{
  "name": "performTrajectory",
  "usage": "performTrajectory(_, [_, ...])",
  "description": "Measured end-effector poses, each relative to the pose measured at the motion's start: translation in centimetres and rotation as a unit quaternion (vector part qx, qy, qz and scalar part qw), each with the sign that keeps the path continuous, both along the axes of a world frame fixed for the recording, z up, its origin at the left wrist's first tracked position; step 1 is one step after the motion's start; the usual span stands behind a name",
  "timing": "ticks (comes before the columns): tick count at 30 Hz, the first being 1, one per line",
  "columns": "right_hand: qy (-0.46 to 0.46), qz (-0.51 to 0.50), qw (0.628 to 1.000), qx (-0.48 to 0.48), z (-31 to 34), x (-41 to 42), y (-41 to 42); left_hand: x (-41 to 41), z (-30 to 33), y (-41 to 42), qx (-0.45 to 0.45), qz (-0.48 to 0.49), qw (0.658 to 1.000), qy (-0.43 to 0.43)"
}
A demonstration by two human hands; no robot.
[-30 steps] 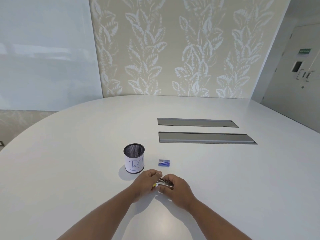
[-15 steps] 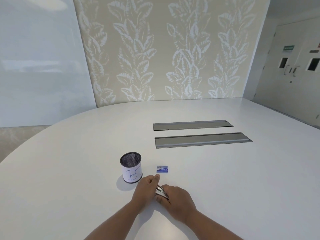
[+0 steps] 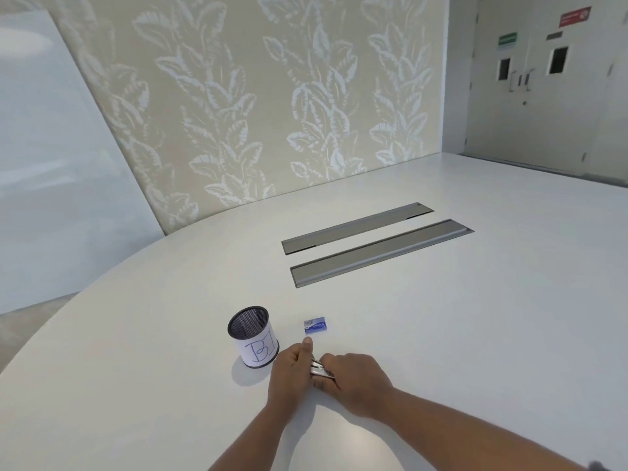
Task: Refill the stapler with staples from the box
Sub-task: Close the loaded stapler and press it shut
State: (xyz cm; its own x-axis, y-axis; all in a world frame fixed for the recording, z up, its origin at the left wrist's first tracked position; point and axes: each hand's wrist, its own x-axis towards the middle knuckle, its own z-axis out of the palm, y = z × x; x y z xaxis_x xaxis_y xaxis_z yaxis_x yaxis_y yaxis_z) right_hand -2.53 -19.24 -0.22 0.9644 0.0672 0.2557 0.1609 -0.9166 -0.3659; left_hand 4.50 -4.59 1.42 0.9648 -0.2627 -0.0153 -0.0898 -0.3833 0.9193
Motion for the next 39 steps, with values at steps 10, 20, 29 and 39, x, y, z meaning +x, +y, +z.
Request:
performTrajectory(10, [0.009, 0.003, 1.000, 0.005, -0.11, 0.19, -0.15, 0.13, 0.01, -0.56, 0.035, 0.046, 0.998, 0.000])
performTrajectory(20, [0.012, -0.002, 1.000, 0.000, -0.31, 0.29, -0.17, 0.47, -0.31, -0.45, 0.046, 0.037, 0.998, -0.012])
performTrajectory(29, [0.024, -0.003, 1.000, 0.006, 0.28, -0.02, -0.13, 0.39, -0.21, -0.47, 0.069, 0.038, 0.996, -0.030])
performTrajectory(39, [0.032, -0.001, 0.999, 0.002, 0.33, -0.04, -0.14, 0.28, -0.19, -0.56, 0.078, 0.042, 0.995, -0.047])
